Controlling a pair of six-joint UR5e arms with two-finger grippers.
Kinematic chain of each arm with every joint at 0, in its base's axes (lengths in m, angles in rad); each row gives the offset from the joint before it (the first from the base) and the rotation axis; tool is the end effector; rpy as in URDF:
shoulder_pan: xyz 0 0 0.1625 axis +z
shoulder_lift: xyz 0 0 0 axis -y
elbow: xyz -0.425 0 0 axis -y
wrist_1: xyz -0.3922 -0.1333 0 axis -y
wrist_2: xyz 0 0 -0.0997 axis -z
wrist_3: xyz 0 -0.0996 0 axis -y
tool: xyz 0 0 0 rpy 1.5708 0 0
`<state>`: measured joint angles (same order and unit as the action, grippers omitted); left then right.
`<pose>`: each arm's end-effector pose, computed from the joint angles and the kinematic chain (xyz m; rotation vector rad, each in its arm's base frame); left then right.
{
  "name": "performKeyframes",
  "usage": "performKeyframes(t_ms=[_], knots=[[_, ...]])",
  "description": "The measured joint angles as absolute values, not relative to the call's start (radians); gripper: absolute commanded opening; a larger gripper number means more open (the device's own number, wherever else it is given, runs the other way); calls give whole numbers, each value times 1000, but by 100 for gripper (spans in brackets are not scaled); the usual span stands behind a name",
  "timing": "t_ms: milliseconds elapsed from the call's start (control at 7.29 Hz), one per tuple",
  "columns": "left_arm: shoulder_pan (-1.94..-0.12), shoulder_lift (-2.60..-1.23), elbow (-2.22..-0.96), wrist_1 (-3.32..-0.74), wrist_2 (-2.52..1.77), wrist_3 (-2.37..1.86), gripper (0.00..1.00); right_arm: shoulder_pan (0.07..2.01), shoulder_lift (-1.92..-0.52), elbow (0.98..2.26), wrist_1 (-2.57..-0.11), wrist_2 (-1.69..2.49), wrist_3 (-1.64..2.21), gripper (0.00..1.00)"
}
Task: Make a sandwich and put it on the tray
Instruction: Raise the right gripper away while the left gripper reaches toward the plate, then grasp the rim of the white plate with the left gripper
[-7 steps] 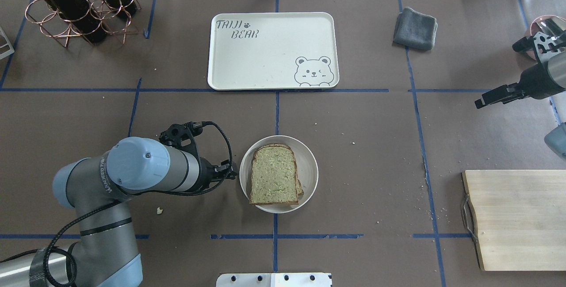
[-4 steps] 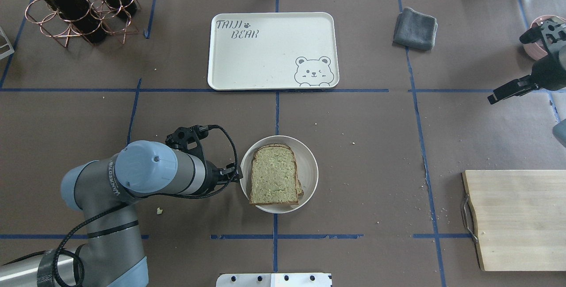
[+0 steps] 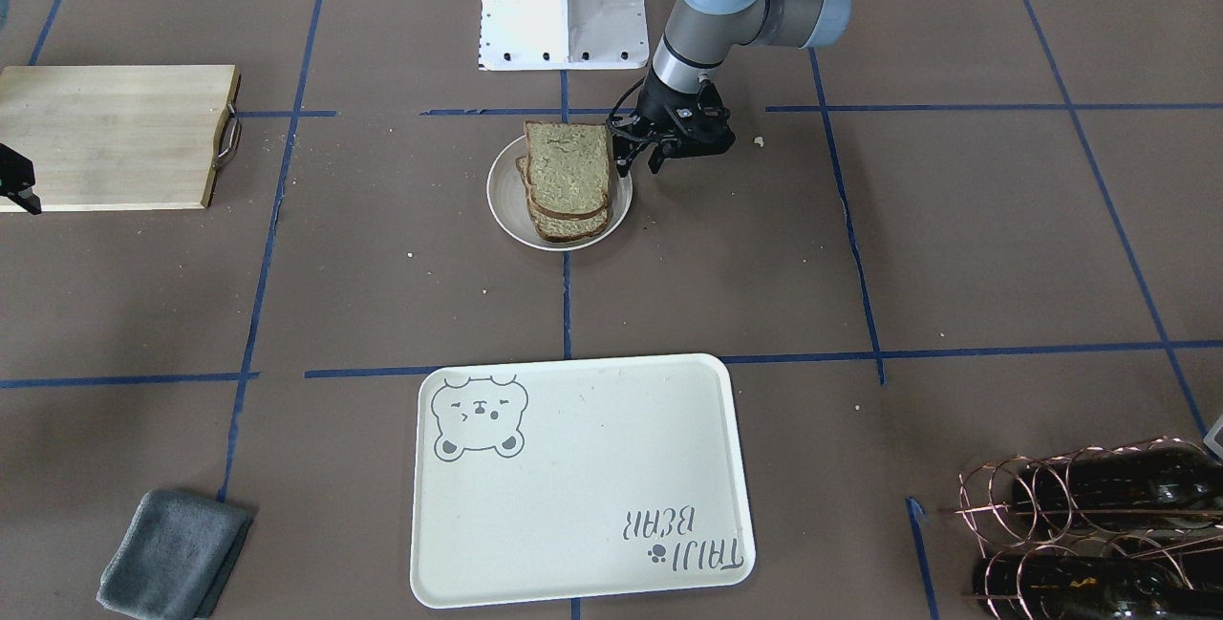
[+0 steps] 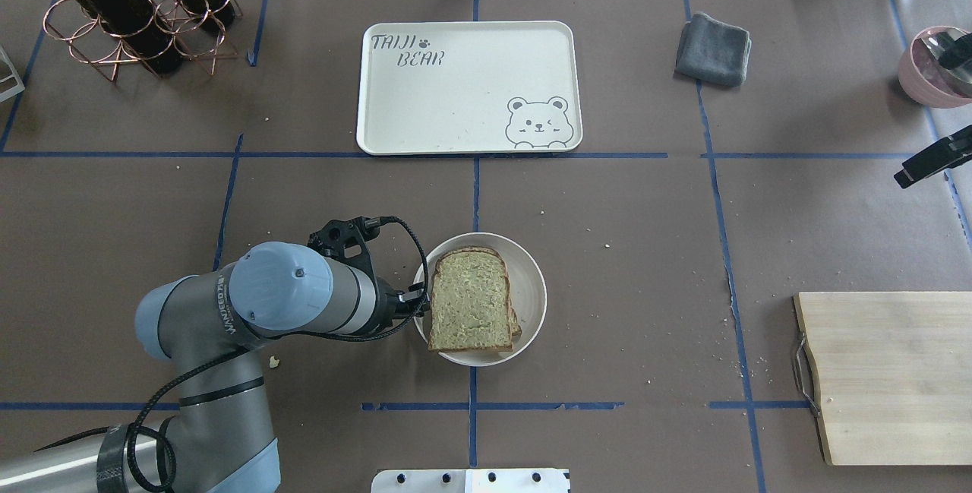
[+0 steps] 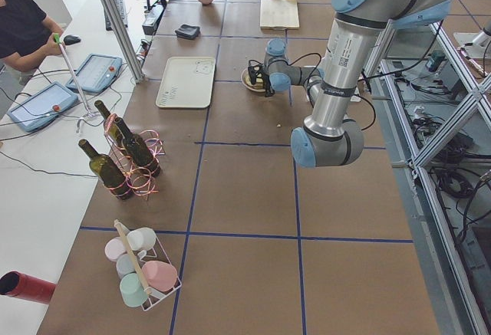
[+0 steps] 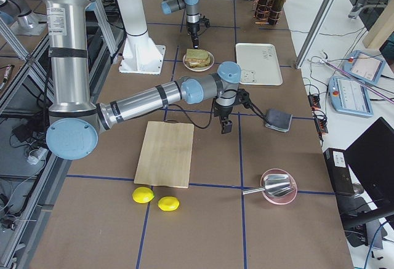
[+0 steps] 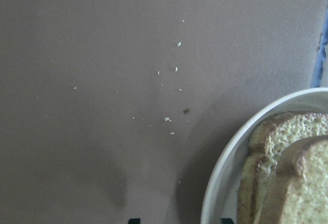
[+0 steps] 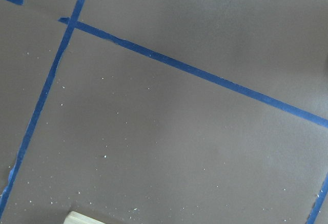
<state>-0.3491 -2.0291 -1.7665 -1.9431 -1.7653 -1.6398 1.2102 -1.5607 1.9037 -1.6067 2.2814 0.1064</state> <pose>0.5572 -0.3242 0.2704 -0.0327 1.0410 -0.2800 -0.1095 -0.4840 0.4974 0.1236 -0.7575 -0.3507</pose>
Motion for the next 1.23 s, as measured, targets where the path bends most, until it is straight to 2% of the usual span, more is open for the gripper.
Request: performKeyframes(t_ms=[549,823,1097,1234], knots=[[-327,-2049,-1739,-1978,-1767,-1640,27,1210,-1566,1904,-1608,2292,106,100],[-324,-2050,-1726,-2002,-1767,-1640,24,1210,-1566,1905,-1608,2294,106,100],[-323,-2051,-1707,-2043,-1767,-1640,0,1210,-1566,1907,-1608,2295,106,100],[-323,-2051,-1706,-2053,-1767,-1640,0,1210,-1566,1908,-1609,2295,106,100]])
